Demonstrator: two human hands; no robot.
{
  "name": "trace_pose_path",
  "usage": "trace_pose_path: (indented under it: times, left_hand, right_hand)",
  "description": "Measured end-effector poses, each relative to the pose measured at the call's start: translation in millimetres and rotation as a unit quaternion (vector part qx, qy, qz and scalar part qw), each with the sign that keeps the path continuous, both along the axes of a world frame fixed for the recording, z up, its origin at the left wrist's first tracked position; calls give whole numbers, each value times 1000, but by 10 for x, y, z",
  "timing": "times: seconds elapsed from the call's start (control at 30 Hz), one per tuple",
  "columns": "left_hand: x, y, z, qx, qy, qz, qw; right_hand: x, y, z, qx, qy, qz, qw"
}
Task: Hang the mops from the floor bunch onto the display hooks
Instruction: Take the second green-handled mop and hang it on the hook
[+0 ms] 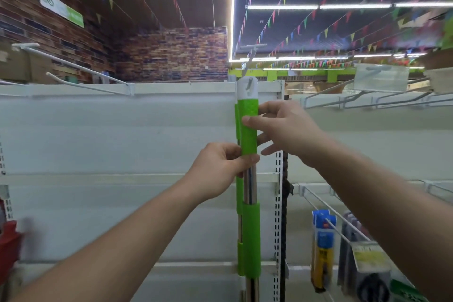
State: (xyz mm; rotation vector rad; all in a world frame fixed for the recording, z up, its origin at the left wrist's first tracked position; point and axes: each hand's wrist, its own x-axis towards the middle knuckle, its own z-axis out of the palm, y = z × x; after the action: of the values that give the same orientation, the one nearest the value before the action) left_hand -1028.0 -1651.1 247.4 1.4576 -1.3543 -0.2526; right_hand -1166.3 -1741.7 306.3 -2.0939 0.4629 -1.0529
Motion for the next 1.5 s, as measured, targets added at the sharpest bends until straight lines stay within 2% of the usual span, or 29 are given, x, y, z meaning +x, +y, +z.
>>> trace_pose_path:
  times: [0.63,1.17,1.5]
  left_hand:
    - [583,-735,-91,12,16,21,1000]
    - [753,-1117,-131,12,26,18,999]
    - [796,-1155,-137,27,3,17,999]
  right_hand:
    - [678,-667,-120,16,-2,-57,998]
    - [879,-952,-147,5,-8,-85,996]
    - [931,-1008,-178,-8,-8,-94,996]
